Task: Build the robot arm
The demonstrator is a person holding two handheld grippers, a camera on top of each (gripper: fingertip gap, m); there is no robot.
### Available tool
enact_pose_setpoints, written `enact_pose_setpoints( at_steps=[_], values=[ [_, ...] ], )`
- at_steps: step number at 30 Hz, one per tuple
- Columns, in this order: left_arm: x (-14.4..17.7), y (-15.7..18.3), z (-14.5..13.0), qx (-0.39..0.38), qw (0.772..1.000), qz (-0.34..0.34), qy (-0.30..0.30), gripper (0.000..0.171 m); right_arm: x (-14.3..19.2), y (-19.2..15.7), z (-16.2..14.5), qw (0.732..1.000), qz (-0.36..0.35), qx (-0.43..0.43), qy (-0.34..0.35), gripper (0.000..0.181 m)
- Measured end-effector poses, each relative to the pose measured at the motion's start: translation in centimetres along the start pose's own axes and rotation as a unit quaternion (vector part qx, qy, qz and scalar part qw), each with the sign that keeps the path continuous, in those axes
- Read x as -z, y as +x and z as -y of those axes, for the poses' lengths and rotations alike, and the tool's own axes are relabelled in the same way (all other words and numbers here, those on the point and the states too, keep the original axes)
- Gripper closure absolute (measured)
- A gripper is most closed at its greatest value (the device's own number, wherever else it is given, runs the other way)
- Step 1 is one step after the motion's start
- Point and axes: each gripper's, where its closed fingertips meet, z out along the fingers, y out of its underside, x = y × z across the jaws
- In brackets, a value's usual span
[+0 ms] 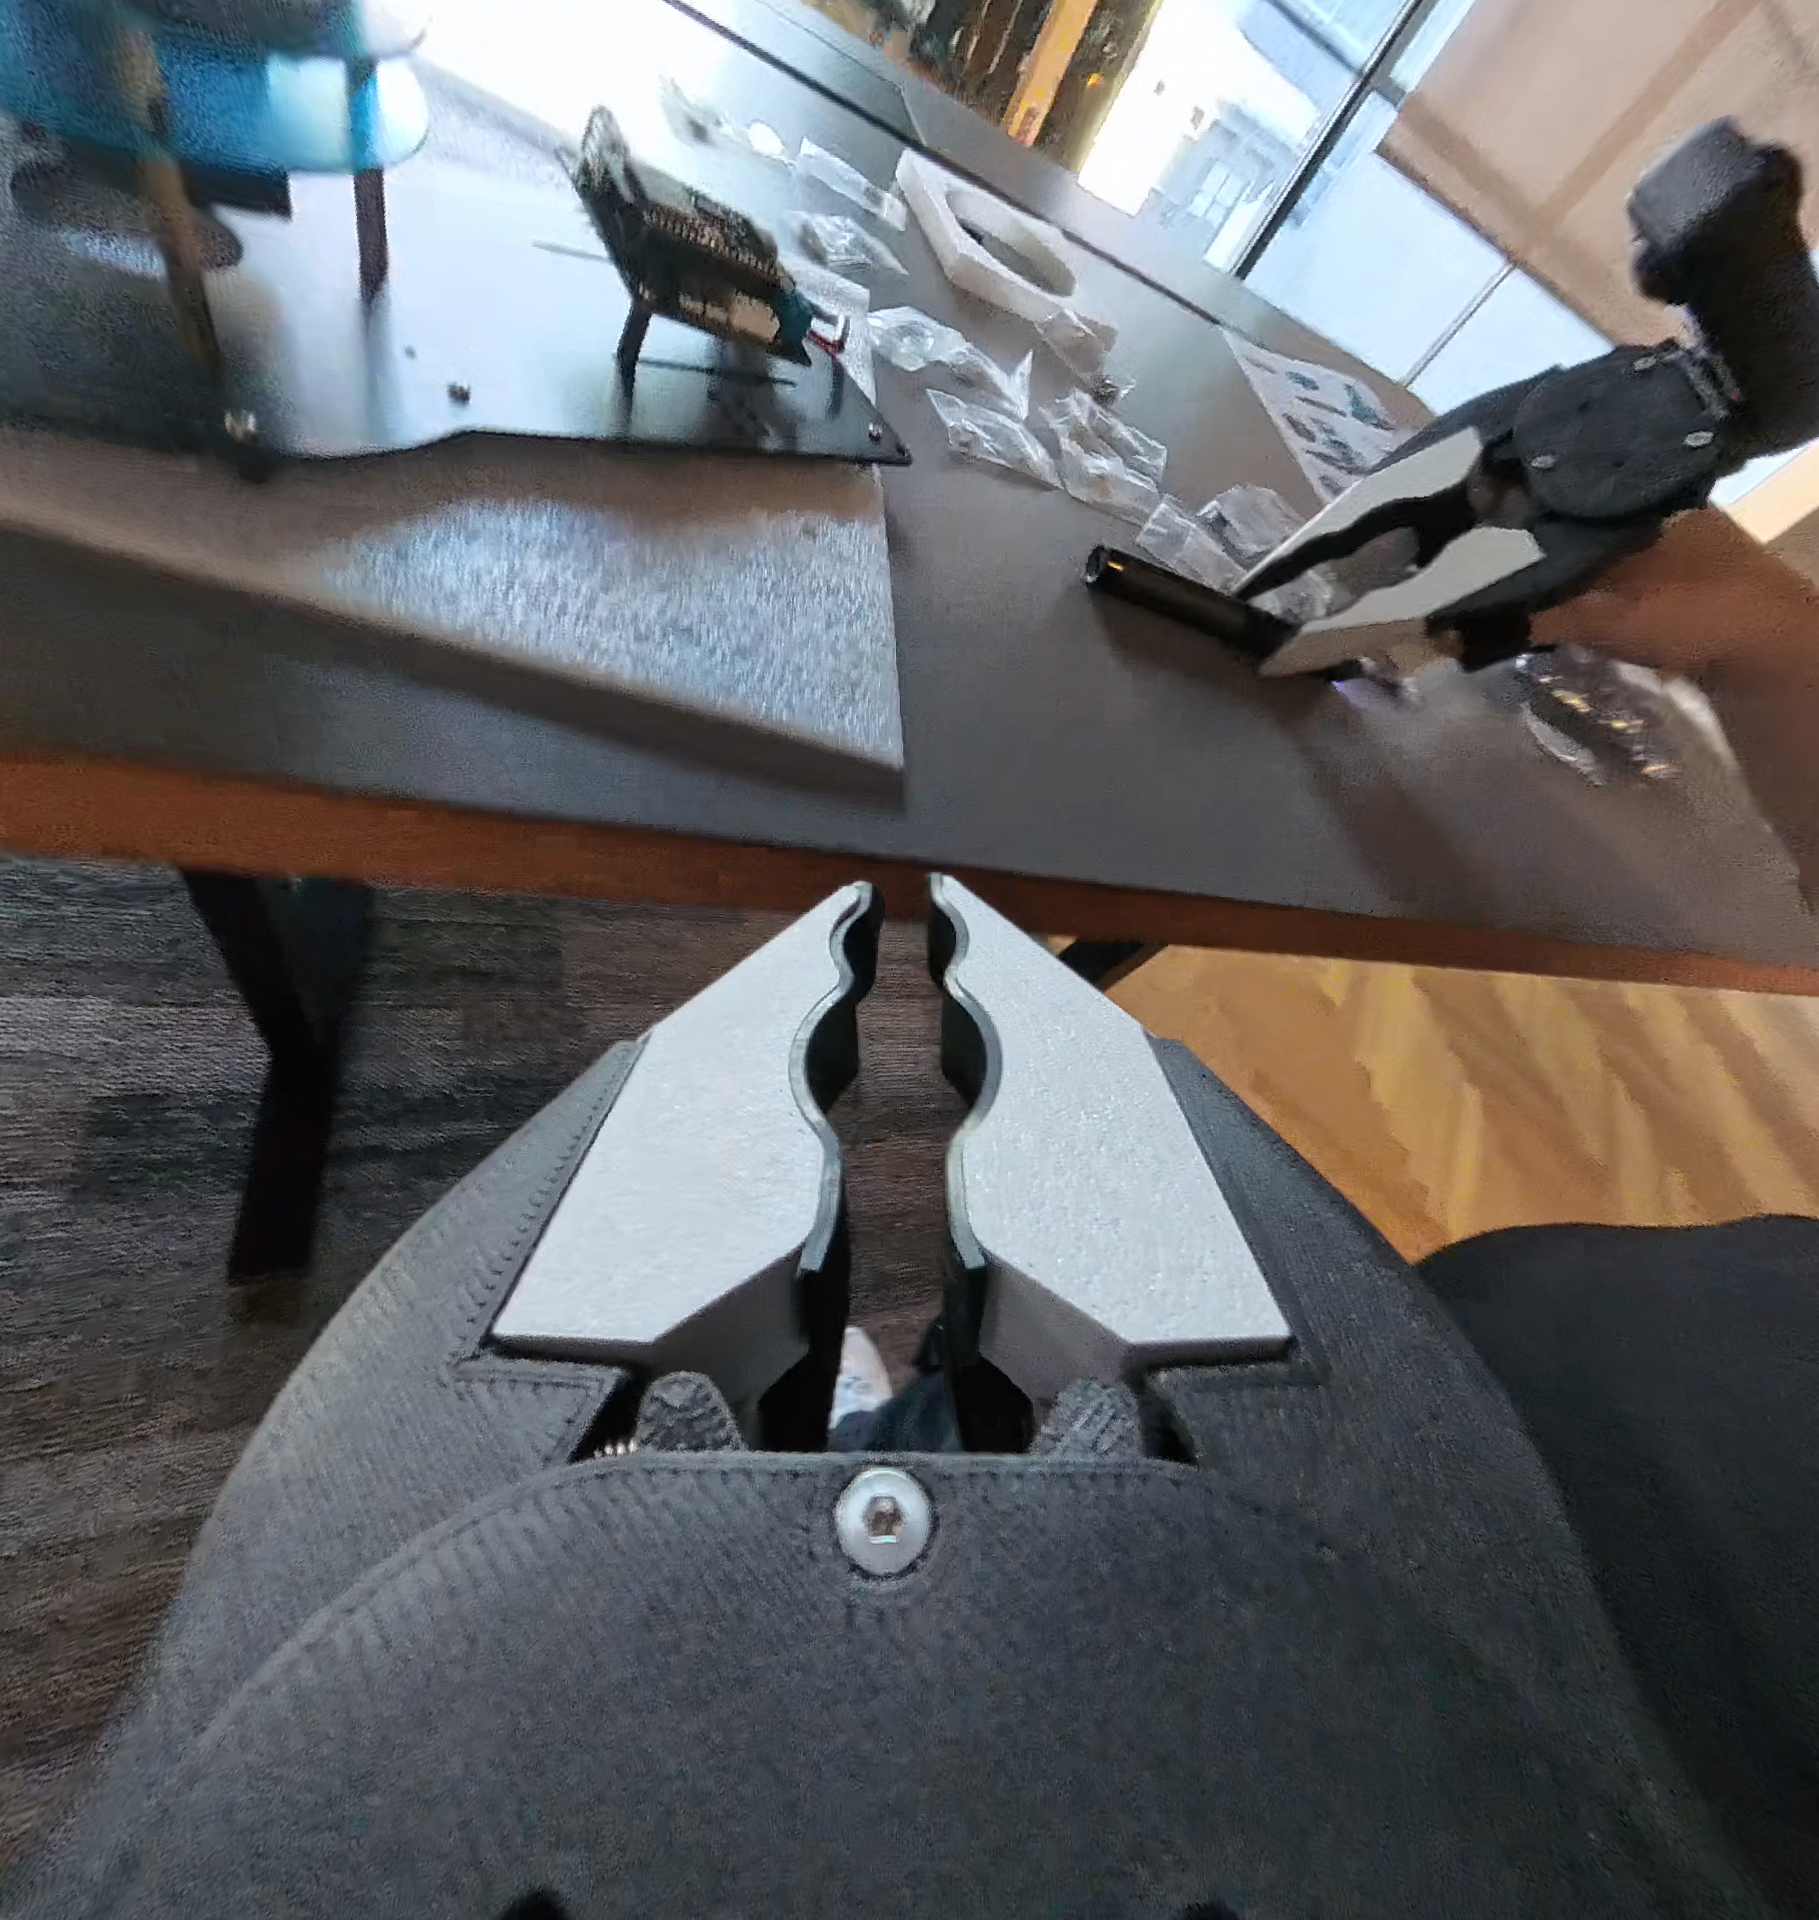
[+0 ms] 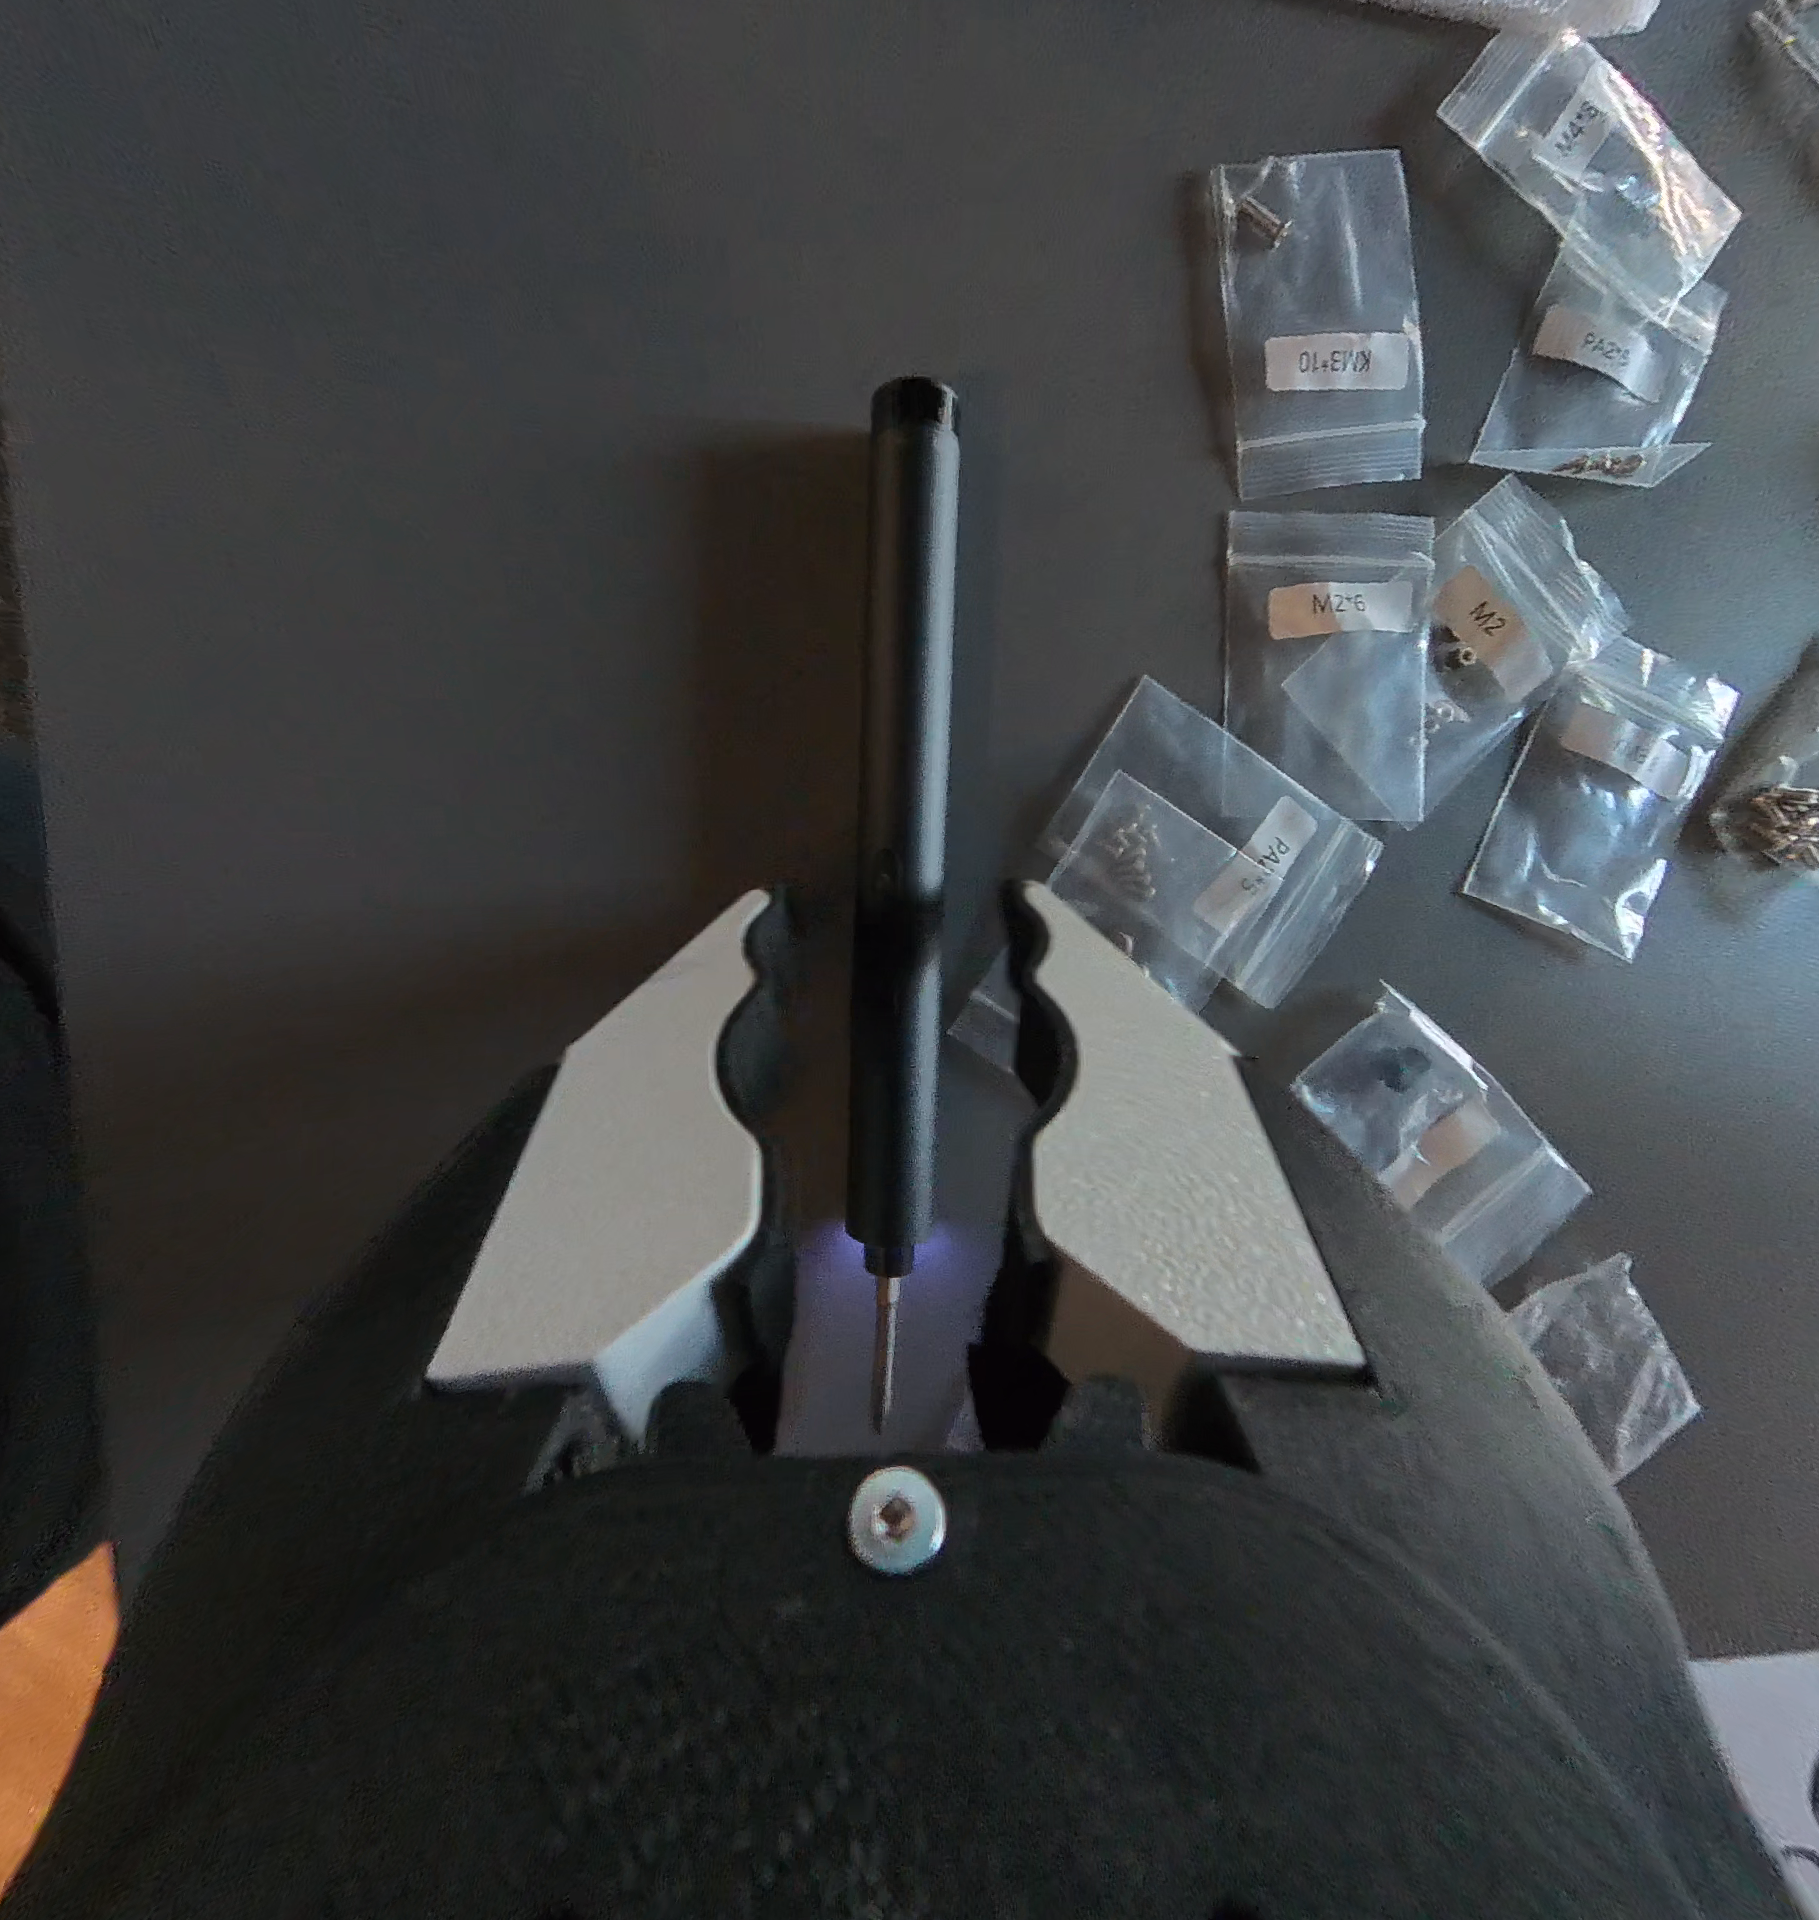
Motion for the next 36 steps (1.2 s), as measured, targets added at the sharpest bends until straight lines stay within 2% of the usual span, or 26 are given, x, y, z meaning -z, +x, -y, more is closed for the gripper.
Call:
enact_pose_setpoints(
  at_steps=[1,4,8,11,14,19,22,25,28,31,36],
  values=[
    [-0.8,0.1,0.5,-0.012,1.0,0.012,-0.009,0.164,0.1,-0.3,0.2,1.0,0.012,-0.005,0.004,0.132],
    [-3.2,-0.2,2.4,-0.045,0.997,0.055,-0.024,0.162,1.1,-0.6,2.2,0.998,0.014,-0.011,0.055,0.132],
    [-6.3,-0.5,6.0,-0.091,0.992,0.09,-0.009,0.156,1.6,-1.5,7.8,0.983,0.04,-0.067,0.168,0.13],
    [-8.1,-1.3,7.9,-0.152,0.983,0.097,-0.015,0.151,0.0,-0.8,11.6,0.97,0.037,-0.081,0.225,0.132],
    [-9.6,-3.0,8.9,-0.218,0.97,0.104,-0.03,0.151,-2.1,0.1,15.4,0.955,0.027,-0.109,0.273,0.146],
    [-11.7,-3.9,10.0,-0.244,0.966,0.066,-0.045,0.151,-6.5,2.1,18.2,0.956,-0.041,-0.125,0.261,0.16],
    [-12.4,-4.9,10.3,-0.229,0.97,0.062,-0.05,0.151,-8.4,3.4,18.0,0.967,-0.075,-0.121,0.212,0.163],
    [-13.2,-5.8,9.6,-0.222,0.97,0.059,-0.073,0.152,-8.7,3.0,18.6,0.967,-0.054,-0.133,0.208,0.172],
    [-13.9,-6.8,9.0,-0.222,0.968,0.073,-0.092,0.153,-9.5,2.6,18.4,0.972,-0.032,-0.145,0.18,0.171],
    [-14.3,-6.9,8.7,-0.202,0.972,0.068,-0.095,0.155,-9.8,3.3,18.5,0.974,-0.052,-0.137,0.172,0.171],
    [-14.7,-7.9,8.6,-0.216,0.966,0.09,-0.108,0.157,-10.1,3.8,18.7,0.975,-0.058,-0.129,0.171,0.175]
  ],
)
